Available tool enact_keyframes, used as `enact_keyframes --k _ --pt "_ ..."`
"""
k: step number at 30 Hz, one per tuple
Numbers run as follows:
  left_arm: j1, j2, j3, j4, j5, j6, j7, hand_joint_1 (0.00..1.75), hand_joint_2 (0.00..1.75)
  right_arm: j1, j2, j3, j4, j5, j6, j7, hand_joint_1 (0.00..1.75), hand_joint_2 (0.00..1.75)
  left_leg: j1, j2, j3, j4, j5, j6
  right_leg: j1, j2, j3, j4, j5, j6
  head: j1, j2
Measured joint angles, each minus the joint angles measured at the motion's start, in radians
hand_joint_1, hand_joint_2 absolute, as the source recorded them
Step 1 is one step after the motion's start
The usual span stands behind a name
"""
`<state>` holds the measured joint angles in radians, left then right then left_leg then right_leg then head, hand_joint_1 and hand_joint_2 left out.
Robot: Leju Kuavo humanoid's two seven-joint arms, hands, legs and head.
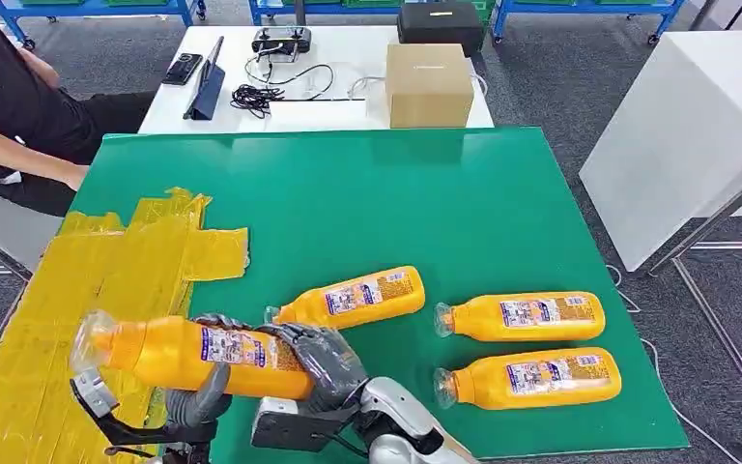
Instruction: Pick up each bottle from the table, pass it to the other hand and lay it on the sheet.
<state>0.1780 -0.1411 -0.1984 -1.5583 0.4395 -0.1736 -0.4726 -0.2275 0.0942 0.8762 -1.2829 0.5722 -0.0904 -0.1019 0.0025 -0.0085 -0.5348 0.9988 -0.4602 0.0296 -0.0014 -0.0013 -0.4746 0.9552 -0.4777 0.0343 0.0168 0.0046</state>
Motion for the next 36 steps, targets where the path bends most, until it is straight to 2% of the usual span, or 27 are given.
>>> enact_keyframes --k 2,3,4,5,8,10,12,13,15,19,22,25,32,36 --pt "0.001 -0.002 0.002 0.0 0.0 0.0 0.0 1.75 1.75 0.0 0.002 0.0 0.003 0.0 0.0 0.0 1.75 1.75 0.0 0.0 0.0 0.0 0.0 0.0 0.0 0.0 0.0 0.0 0.0 0.0 0.0 0.0" --pt "0.002 -0.002 0.004 0.0 0.0 0.001 0.0 1.75 1.75 0.0 0.002 0.0 0.003 -0.001 0.0 0.0 0.05 1.75 0.0 0.0 0.0 0.0 0.0 0.0 0.0 0.0 0.0 0.0 0.0 0.0 0.0 0.0" --pt "0.003 -0.002 0.005 -0.002 0.0 0.003 -0.001 1.75 1.75 0.001 0.003 0.0 0.004 -0.004 0.0 0.0 0.0 1.75 0.0 0.0 0.0 0.0 0.0 0.0 0.0 0.0 0.0 0.0 0.0 0.0 0.0 0.0" --pt "0.005 -0.003 0.006 -0.003 0.0 0.006 -0.003 1.75 1.75 0.001 0.003 0.0 0.004 -0.006 -0.002 0.0 0.0 0.0 0.0 0.0 0.0 0.0 0.0 0.0 0.0 0.0 0.0 0.0 0.0 0.0 0.0 0.0" --pt "0.008 -0.007 0.013 -0.021 -0.046 0.047 -0.02 1.75 1.75 0.01 -0.006 0.0 0.003 0.019 -0.056 0.007 0.0 0.0 0.0 0.0 0.0 0.0 0.0 0.0 0.0 0.0 -0.001 0.0 0.0 0.0 0.0 0.0" --pt "0.006 -0.007 0.023 -0.034 -0.161 0.128 -0.052 1.75 1.75 0.038 -0.03 -0.008 -0.018 0.064 -0.113 0.024 0.0 0.0 0.0 -0.001 0.0 0.0 0.0 0.0 0.0 -0.001 0.0 0.0 0.0 0.0 0.0 0.0" --pt "-0.009 0.0 0.045 -0.043 -0.449 0.343 -0.079 1.75 1.75 0.073 -0.073 -0.044 -0.062 0.168 -0.192 0.084 0.0 0.0 0.0 -0.001 0.0 0.0 0.0 0.0 0.0 -0.001 -0.001 0.0 0.0 0.0 0.0 0.0" --pt "-0.019 0.005 0.053 -0.043 -0.559 0.421 -0.075 1.75 1.75 0.084 -0.089 -0.061 -0.078 0.196 -0.207 0.105 0.0 1.75 0.0 -0.001 0.0 0.0 0.0 0.0 0.0 -0.001 -0.001 0.0 0.0 0.0 0.0 0.0" --pt "-0.058 0.028 0.078 -0.04 -0.893 0.649 -0.03 1.75 1.75 0.1 -0.144 -0.134 -0.126 0.258 -0.21 0.142 0.0 1.75 -0.001 -0.001 -0.001 0.0 0.001 0.001 -0.001 -0.001 0.0 0.0 0.001 0.001 0.0 0.0" --pt "-0.107 0.066 0.124 -0.022 -1.3 0.852 0.074 1.75 1.75 0.099 -0.217 -0.248 -0.212 0.29 -0.129 0.131 0.0 1.75 -0.001 0.0 -0.001 0.0 0.002 0.001 -0.001 0.0 -0.001 0.0 0.004 0.0 0.0 0.0" --pt "-0.134 0.079 0.186 -0.007 -1.504 0.866 0.132 1.75 1.75 0.096 -0.255 -0.3 -0.261 0.299 -0.09 0.13 0.0 1.75 -0.001 0.0 -0.001 0.0 0.003 0.001 -0.001 0.0 -0.001 0.0 0.004 0.0 0.0 0.0" --pt "-0.176 0.107 0.22 0.046 -1.698 0.868 0.258 1.75 1.75 0.08 -0.288 -0.329 -0.286 0.309 -0.067 0.141 0.0 1.75 -0.001 0.0 -0.001 0.0 0.004 0.001 0.0 0.0 -0.001 0.0 0.004 0.0 0.0 0.0" --pt "-0.252 0.172 0.205 0.171 -1.837 0.833 0.464 1.75 1.75 0.049 -0.321 -0.347 -0.298 0.333 -0.028 0.172 0.0 1.75 0.0 0.0 -0.002 0.0 0.004 0.0 0.0 0.0 -0.001 0.0 0.004 0.0 0.0 0.0" --pt "-0.276 0.194 0.184 0.22 -1.851 0.823 0.488 1.75 1.75 0.031 -0.329 -0.346 -0.298 0.336 -0.02 0.175 0.0 1.75 0.0 0.0 -0.002 0.0 0.004 0.0 0.0 0.0 -0.001 0.0 0.004 0.0 0.0 0.0"
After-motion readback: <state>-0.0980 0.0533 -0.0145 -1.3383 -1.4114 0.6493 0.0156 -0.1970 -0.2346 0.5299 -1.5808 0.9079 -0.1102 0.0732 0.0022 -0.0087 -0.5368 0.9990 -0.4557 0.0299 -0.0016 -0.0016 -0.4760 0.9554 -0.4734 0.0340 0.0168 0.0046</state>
